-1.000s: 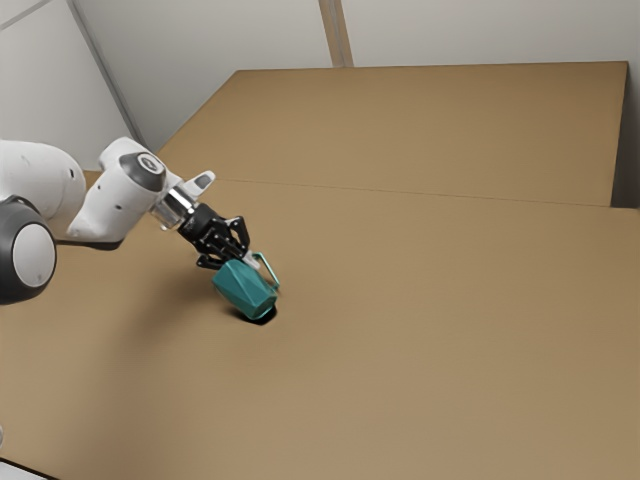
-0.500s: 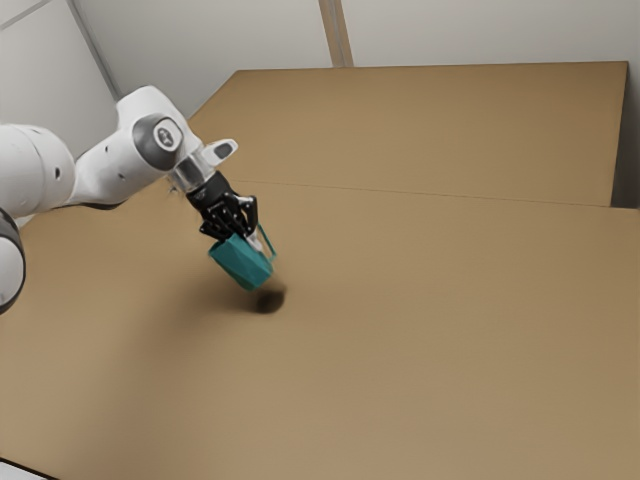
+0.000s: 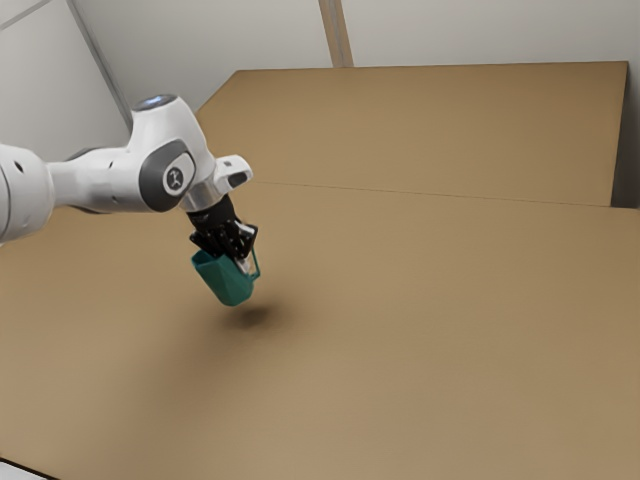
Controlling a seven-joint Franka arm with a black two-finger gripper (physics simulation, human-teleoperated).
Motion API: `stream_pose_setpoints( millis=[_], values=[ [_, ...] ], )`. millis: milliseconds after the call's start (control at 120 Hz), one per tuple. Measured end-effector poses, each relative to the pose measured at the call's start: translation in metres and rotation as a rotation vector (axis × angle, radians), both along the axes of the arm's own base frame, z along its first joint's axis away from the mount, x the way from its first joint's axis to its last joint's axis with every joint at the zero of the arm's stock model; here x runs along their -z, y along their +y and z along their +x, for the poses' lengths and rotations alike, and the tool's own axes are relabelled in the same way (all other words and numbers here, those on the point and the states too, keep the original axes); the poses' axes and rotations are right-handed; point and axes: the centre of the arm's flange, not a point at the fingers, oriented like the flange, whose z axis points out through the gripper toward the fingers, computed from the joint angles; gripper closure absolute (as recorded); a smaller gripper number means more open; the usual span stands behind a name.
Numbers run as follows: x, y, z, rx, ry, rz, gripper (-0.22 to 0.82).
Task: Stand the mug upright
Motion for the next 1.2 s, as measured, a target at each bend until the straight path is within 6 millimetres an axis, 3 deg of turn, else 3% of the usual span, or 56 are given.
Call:
stream_pose_setpoints(
  millis=[192,333,700,750,958,1067,1200],
  values=[
    [0.008,-0.007,-0.003,-0.013,-0.019,0.039,0.78],
    [0.026,-0.011,-0.003,-0.036,0.0,0.047,0.78],
    [0.059,-0.003,0.003,-0.112,0.034,0.051,0.78],
    [0.059,-0.004,0.003,-0.117,0.031,0.049,0.69],
    [0.037,-0.006,0.004,-0.116,-0.009,0.049,0.28],
    [0.016,-0.01,0.002,-0.105,-0.046,0.053,0.17],
    [-0.031,-0.02,-0.009,-0.089,-0.1,0.049,0.09]
  ],
)
